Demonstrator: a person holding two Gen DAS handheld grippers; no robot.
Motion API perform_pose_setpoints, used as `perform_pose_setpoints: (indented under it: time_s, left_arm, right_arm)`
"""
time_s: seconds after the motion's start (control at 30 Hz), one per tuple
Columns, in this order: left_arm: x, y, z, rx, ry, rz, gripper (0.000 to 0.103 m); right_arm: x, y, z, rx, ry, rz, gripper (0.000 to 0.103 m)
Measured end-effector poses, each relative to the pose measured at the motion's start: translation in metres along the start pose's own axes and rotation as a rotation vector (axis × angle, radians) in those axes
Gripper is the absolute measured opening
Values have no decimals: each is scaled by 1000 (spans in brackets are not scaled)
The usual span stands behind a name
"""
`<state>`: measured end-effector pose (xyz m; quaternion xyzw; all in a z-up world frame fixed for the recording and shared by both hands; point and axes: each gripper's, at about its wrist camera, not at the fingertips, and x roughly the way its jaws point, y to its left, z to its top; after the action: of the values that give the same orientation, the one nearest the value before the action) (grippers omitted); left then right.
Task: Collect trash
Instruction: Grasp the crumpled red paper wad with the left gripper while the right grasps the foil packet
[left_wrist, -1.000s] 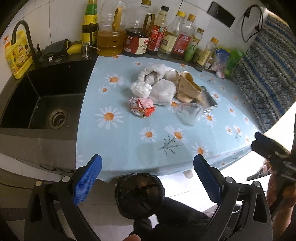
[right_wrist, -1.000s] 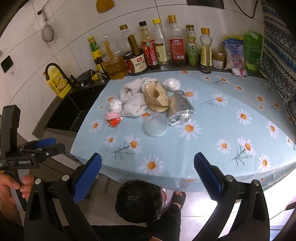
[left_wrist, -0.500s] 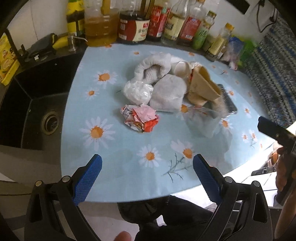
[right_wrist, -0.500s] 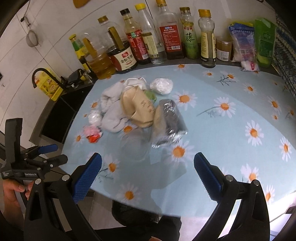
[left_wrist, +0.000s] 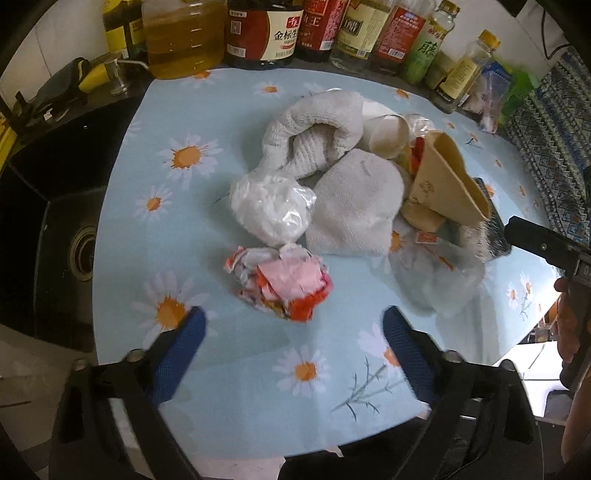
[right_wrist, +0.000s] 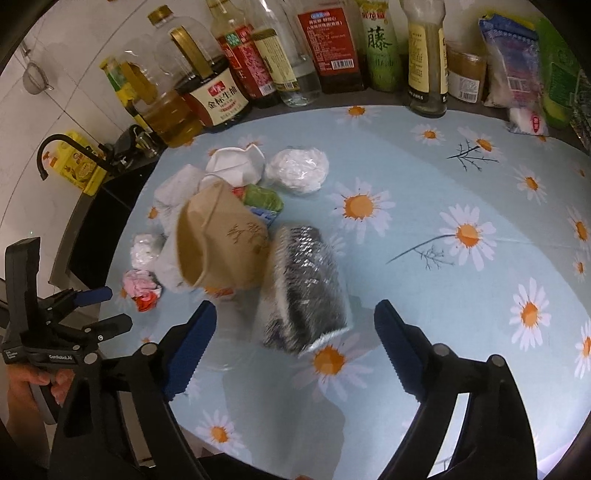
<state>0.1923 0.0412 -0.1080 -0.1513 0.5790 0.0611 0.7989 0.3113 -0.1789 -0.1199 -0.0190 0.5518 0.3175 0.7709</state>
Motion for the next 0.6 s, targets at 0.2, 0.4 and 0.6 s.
perform_pose_setpoints:
  time_s: [0.2,0.4,0.6]
  left_arm:
    - [13,3,11,-11,18,17,76]
    - [20,1,18,-2,33,31,58]
    - [20,3,19,-8,18,43,55]
  right_arm:
    - [19,-4,11,-11,47,-7,79]
    - [33,-9,14,-18,95,-8,64]
    - [34,-12,12,-14,98,6,56]
